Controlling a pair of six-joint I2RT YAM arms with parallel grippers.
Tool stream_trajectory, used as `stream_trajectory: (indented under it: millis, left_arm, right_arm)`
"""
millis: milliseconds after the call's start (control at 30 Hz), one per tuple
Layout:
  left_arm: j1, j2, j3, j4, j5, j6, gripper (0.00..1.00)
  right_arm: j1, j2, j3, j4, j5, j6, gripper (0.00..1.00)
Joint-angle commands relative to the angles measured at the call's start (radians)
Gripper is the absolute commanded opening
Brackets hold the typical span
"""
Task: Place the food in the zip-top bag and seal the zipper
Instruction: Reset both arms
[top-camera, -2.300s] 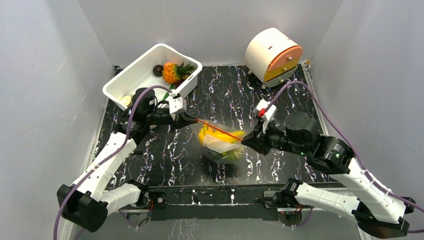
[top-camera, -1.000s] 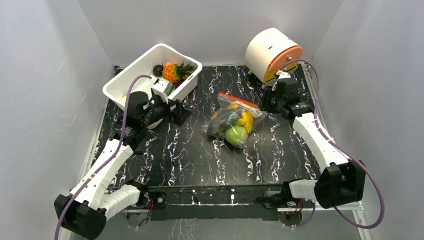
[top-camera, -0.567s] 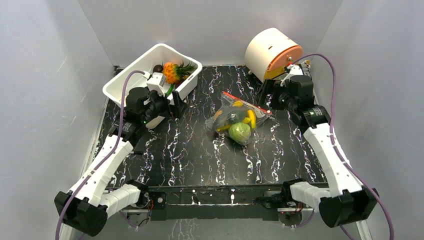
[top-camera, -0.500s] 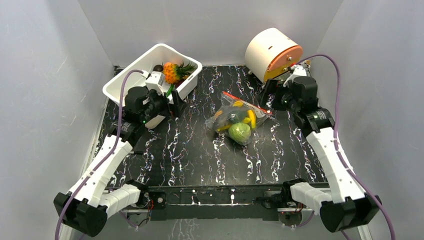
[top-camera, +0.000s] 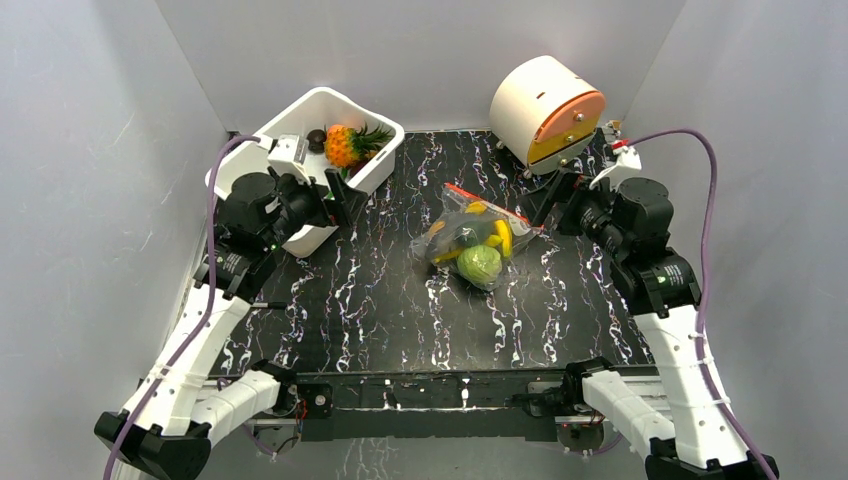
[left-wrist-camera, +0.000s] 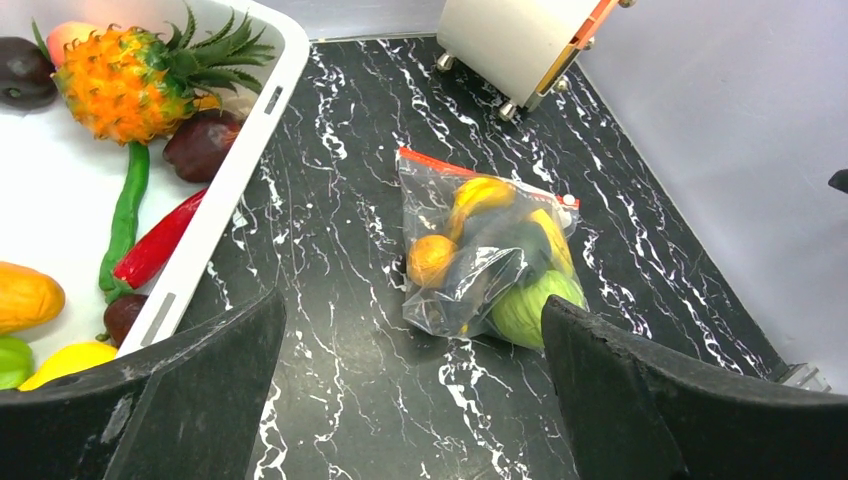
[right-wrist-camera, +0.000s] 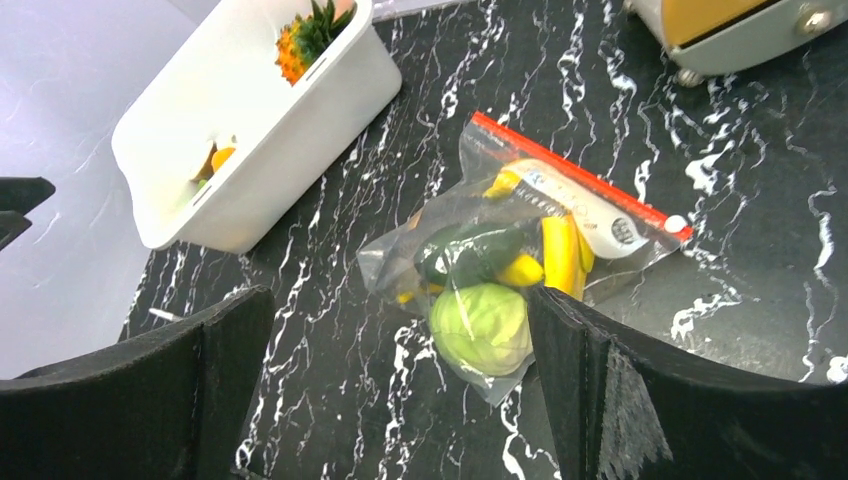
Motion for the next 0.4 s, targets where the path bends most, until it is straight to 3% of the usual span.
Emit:
stream_trajectory:
  millis: [0, 367]
  left_arm:
    - [0.006, -0.02, -0.023, -0.033, -0.029, -0.017, 0.98]
    - [0.005, -0.041, -0.07, -0.002, 0.001, -0.027, 0.98]
  right_arm:
    - [-0.001, -0.004, -0.036, 0.061, -0.059, 0.046, 0.98]
    - [-0.001, -0.014, -0.073, 0.082, -0.078, 0.096, 0.98]
